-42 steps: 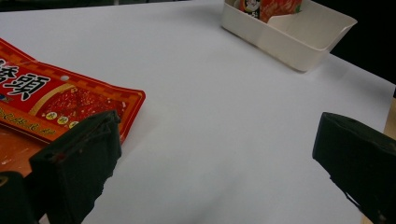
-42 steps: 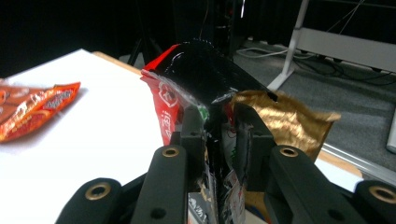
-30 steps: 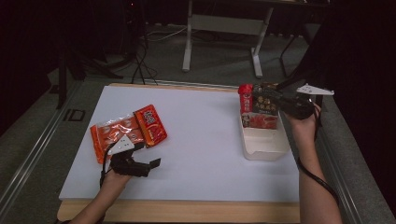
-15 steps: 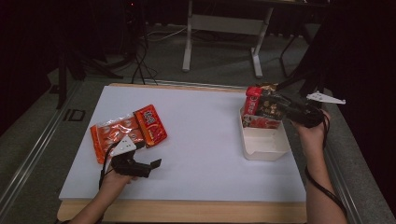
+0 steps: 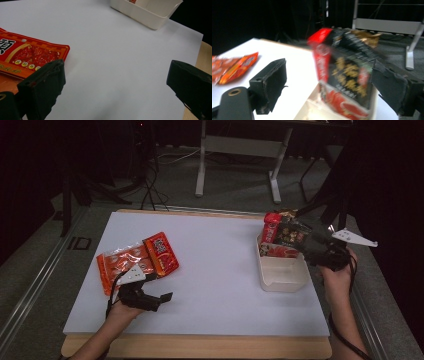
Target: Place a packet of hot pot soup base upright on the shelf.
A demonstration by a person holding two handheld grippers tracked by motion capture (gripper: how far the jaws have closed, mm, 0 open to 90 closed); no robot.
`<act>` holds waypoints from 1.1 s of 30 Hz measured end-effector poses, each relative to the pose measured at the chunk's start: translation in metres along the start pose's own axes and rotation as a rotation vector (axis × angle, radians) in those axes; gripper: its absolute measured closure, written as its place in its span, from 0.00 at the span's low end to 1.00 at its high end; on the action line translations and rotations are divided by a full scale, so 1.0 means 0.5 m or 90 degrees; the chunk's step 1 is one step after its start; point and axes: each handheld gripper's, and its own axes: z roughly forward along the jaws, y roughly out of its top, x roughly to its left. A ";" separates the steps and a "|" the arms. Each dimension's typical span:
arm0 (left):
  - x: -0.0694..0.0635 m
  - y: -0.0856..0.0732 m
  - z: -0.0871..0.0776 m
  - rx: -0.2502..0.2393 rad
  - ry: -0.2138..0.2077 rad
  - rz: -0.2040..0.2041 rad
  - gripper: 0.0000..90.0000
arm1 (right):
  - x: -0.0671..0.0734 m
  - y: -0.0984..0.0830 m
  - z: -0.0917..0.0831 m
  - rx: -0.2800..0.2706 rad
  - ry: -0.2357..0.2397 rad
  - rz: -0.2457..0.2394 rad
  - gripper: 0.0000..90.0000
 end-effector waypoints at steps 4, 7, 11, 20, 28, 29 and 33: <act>0.003 0.006 -0.006 0.010 -0.007 0.002 0.03 | 0.029 -0.012 -0.004 -0.005 0.036 -0.001 0.12; 0.005 0.009 -0.008 0.025 -0.008 0.000 0.03 | 0.060 -0.020 -0.005 -0.003 0.057 -0.016 0.15; 0.005 0.013 -0.011 0.037 -0.012 -0.004 0.03 | 0.105 -0.030 0.000 0.003 0.088 -0.049 0.17; 0.020 0.012 -0.051 0.045 0.019 -0.008 0.08 | 0.145 -0.051 0.009 0.010 0.130 -0.079 0.19; 0.058 0.010 -0.094 0.038 0.062 -0.021 0.22 | 0.171 -0.056 0.004 -0.009 0.166 -0.080 0.16; 0.069 0.008 -0.104 0.036 0.088 -0.023 0.22 | 0.174 -0.057 0.002 -0.011 0.167 -0.082 0.16; 0.092 0.003 -0.123 0.034 0.128 -0.034 0.35 | 0.186 -0.060 -0.001 -0.010 0.175 -0.089 0.16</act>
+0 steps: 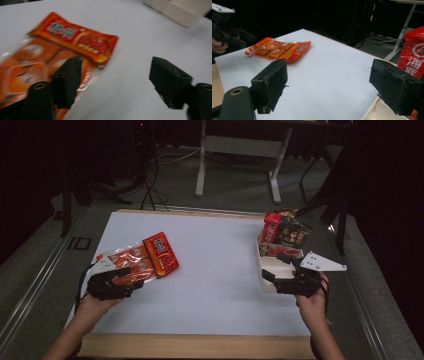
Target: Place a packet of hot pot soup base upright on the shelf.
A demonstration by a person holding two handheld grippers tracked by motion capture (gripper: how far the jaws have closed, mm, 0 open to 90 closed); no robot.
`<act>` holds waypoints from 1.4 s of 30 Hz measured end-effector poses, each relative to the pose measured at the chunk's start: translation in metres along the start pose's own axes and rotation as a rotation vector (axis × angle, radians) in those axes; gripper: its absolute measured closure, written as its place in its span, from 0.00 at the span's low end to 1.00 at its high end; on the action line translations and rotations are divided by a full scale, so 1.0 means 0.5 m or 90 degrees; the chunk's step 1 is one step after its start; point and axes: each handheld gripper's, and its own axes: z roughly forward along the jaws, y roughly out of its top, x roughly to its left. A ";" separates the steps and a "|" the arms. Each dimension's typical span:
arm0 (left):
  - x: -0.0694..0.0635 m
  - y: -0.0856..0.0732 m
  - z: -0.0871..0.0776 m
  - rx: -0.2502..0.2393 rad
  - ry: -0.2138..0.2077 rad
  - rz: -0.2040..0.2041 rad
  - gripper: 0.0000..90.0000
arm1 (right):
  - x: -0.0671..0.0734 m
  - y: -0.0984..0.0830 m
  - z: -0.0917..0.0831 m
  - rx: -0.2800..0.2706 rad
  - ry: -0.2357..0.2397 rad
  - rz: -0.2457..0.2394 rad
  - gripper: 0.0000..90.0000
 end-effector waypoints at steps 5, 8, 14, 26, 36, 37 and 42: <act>0.044 -0.002 -0.024 0.006 0.055 -0.019 0.63 | 0.005 -0.007 0.003 0.001 0.006 -0.001 0.16; 0.074 -0.001 -0.039 0.005 0.090 -0.036 0.74 | 0.007 -0.010 0.006 0.002 0.011 0.002 0.16; 0.128 -0.004 -0.057 0.007 0.155 -0.051 0.87 | 0.013 -0.013 0.015 0.007 0.021 -0.005 0.16; 0.198 -0.004 -0.003 0.044 0.189 -0.071 1.00 | 0.018 -0.019 0.024 0.011 0.039 -0.010 0.16; 0.251 0.002 0.048 0.078 0.230 -0.081 1.00 | 0.016 -0.027 0.029 0.018 0.045 -0.009 0.16; 0.256 0.002 0.051 0.085 0.233 -0.079 1.00 | 0.016 -0.027 0.029 0.018 0.048 -0.008 0.16; 0.276 0.001 0.073 0.120 0.242 -0.083 1.00 | 0.015 -0.027 0.029 0.017 0.049 -0.009 0.16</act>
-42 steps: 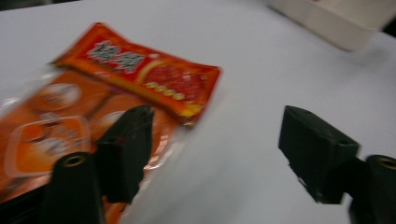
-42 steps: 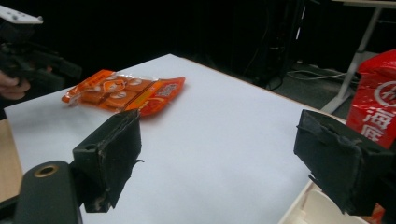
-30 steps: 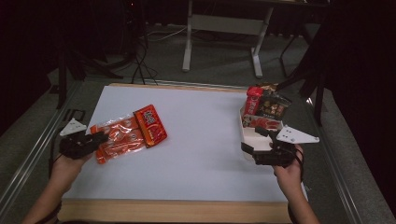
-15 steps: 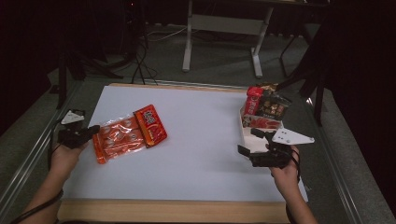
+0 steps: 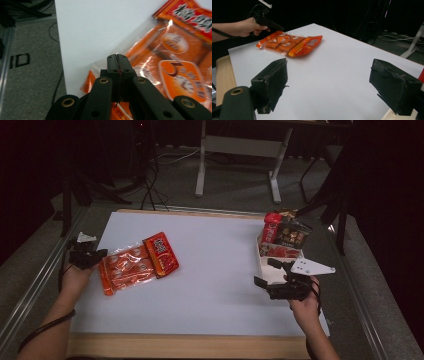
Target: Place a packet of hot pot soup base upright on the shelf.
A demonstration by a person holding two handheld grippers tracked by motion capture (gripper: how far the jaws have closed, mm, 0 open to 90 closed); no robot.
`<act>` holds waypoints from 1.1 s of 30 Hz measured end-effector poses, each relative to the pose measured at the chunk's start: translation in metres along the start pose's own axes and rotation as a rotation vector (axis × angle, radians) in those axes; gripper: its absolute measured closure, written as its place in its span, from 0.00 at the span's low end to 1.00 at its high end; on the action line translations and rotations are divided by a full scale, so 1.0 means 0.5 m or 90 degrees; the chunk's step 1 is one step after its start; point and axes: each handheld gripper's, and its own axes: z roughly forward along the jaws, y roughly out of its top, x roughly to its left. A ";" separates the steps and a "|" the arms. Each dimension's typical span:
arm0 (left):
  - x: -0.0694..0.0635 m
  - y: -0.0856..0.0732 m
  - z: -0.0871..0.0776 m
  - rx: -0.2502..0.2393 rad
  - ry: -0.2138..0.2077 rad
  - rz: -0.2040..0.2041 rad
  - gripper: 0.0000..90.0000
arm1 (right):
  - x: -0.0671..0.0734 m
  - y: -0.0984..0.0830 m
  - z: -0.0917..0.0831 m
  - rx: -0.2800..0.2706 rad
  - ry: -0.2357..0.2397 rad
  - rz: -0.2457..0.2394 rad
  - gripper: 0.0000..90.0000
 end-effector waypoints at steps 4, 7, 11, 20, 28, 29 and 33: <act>0.003 0.002 0.016 0.010 0.006 -0.002 1.00 | 0.000 -0.001 -0.001 -0.001 0.001 0.001 0.16; 0.007 0.004 0.024 0.014 0.002 -0.007 1.00 | -0.002 -0.002 -0.001 0.000 0.001 0.003 0.16; 0.008 0.005 0.033 0.020 0.004 -0.005 1.00 | -0.001 -0.001 0.000 0.001 0.005 0.002 0.16; -0.003 0.015 0.042 0.055 0.005 0.038 1.00 | 0.002 -0.003 0.003 0.007 0.011 0.002 0.16; -0.013 0.000 0.024 0.066 -0.043 0.064 1.00 | 0.001 -0.003 0.003 0.006 0.013 0.004 0.16; -0.015 -0.003 0.021 0.067 -0.050 0.066 1.00 | 0.001 -0.004 0.003 0.007 0.012 0.003 0.16; -0.020 -0.014 0.008 0.064 -0.078 0.080 1.00 | 0.001 -0.002 0.002 0.004 0.014 0.005 0.16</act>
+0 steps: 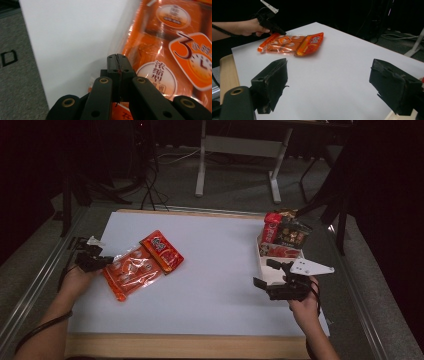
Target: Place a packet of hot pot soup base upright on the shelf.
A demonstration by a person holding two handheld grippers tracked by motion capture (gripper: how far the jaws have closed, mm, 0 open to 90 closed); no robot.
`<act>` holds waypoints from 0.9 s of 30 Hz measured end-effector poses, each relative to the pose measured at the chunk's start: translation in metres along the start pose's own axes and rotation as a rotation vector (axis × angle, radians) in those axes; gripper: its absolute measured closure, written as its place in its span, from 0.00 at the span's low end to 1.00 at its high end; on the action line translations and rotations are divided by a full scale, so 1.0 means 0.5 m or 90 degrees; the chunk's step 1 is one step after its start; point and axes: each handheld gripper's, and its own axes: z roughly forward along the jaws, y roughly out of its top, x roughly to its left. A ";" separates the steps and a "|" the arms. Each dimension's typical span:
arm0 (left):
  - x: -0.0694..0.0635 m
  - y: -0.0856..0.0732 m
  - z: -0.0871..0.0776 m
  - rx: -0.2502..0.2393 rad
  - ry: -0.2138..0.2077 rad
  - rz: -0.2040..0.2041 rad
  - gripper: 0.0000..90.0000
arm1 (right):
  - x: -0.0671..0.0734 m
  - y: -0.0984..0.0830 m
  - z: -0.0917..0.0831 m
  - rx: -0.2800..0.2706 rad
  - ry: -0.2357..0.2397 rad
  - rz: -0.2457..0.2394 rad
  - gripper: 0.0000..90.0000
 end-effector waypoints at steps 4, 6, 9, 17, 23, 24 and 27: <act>-0.012 -0.016 -0.008 -0.014 -0.025 0.001 1.00 | 0.001 0.000 0.001 0.001 0.000 0.000 0.16; -0.023 -0.023 -0.013 -0.015 -0.035 0.012 1.00 | 0.001 0.000 0.002 0.002 0.000 0.000 0.16; -0.040 -0.033 -0.019 -0.020 -0.047 0.017 1.00 | 0.001 0.000 0.002 0.002 0.000 -0.001 0.16; -0.082 -0.048 -0.031 -0.020 -0.068 0.037 1.00 | 0.003 0.001 0.001 0.002 0.001 -0.001 0.16; -0.107 -0.054 -0.034 -0.019 -0.103 0.051 1.00 | 0.002 0.000 0.001 0.002 0.001 0.000 0.16; -0.112 -0.054 -0.035 -0.016 -0.104 0.053 1.00 | 0.002 0.000 0.001 0.003 0.001 0.000 0.16; -0.126 -0.053 -0.036 -0.010 -0.117 0.066 1.00 | 0.002 0.000 0.001 0.003 0.002 0.000 0.16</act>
